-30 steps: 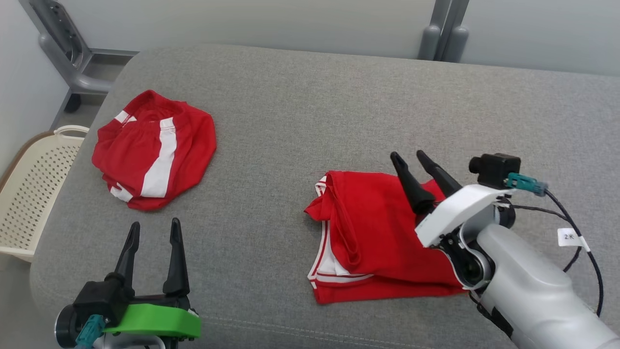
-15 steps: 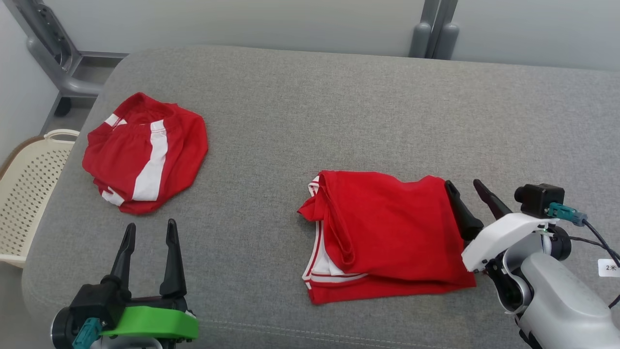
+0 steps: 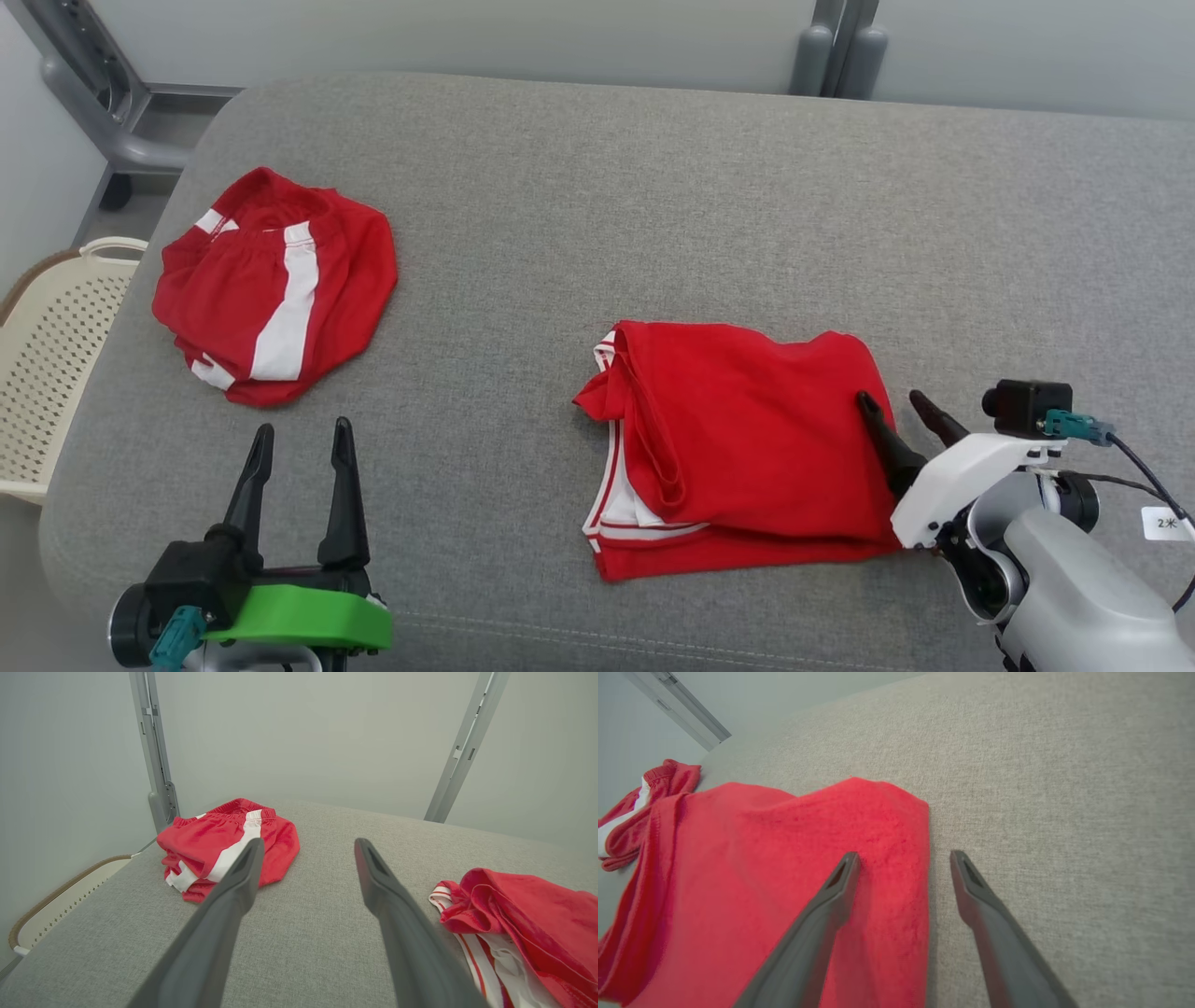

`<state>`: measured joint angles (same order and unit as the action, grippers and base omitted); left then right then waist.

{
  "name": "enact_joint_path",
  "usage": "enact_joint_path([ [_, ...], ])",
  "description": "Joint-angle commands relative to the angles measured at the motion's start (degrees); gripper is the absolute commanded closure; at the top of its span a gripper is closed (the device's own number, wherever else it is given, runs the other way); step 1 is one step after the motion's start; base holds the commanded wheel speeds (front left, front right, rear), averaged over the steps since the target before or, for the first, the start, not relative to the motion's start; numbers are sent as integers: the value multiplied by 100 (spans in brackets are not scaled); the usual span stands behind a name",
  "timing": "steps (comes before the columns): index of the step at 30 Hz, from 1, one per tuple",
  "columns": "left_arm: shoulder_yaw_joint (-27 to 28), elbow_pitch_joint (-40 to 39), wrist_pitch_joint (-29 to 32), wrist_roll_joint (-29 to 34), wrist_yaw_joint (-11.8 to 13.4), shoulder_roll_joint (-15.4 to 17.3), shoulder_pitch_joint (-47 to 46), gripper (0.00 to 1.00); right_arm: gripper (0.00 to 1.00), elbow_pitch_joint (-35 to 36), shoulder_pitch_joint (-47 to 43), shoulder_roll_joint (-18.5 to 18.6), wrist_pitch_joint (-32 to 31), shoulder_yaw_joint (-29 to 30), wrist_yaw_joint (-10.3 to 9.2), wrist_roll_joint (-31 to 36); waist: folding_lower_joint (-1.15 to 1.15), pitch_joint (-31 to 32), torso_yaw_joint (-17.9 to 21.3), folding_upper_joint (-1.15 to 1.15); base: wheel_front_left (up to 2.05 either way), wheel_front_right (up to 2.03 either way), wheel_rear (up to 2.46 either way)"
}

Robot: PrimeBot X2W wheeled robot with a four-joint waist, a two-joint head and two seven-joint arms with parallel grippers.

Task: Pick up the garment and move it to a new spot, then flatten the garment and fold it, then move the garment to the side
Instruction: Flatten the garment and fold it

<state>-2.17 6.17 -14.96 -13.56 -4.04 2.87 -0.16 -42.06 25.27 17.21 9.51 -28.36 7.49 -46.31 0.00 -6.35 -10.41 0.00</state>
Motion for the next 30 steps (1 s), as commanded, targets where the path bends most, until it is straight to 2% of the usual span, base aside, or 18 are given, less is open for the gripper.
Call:
enact_joint_path([
  [1, 2, 11, -19, -36, 0, 5, -87, 0, 0, 49, 78, 37, 168, -15, 0, -58, 0, -12, -36, 0, 0, 0, 0],
  [9, 0, 49, -20, -34, -18, 5, -73, 0, 0, 439, -24, 27, 547, -260, 0, 172, 0, 36, -114, 0, 0, 0, 0],
  [10, -6, 51, -19, -38, -17, 5, -75, 0, 7, 443, -27, 15, 555, -291, 0, 207, 0, 43, -127, 0, 0, 0, 0],
  [11, -12, 50, -19, -42, -15, 5, -76, 0, 38, 457, -39, -24, 568, -321, 0, 223, 0, 49, -141, 0, 0, 0, 0],
  [12, -16, 47, -20, -37, -15, 5, -73, 0, 60, 487, -43, -62, 574, -349, 0, 245, 0, 56, -154, 0, 0, 0, 0],
  [13, -19, 41, -19, -35, -14, 5, -67, 0, 76, 504, -41, -76, 579, -367, 0, 291, 0, 61, -166, 0, 0, 0, 0],
  [15, -15, 32, -20, -33, -12, 5, -46, 0, 95, 563, -40, -116, 575, -406, 0, 389, 0, 67, -186, 0, 0, 0, 0],
  [16, -11, 29, -19, -32, -11, 5, -37, 0, 100, 595, -40, -135, 576, -394, 0, 457, 0, 68, -195, 0, 0, 0, 0],
  [20, -27, 30, -19, -33, -14, 5, -31, 0, 100, 649, -72, -235, 578, -437, 0, 849, 0, 67, -243, 0, 0, 0, 0],
  [30, -69, 38, -19, -44, -24, 5, -115, 0, 100, 198, 42, -495, 580, -546, 0, 1431, 0, 9, -476, 0, 0, 0, 0],
])
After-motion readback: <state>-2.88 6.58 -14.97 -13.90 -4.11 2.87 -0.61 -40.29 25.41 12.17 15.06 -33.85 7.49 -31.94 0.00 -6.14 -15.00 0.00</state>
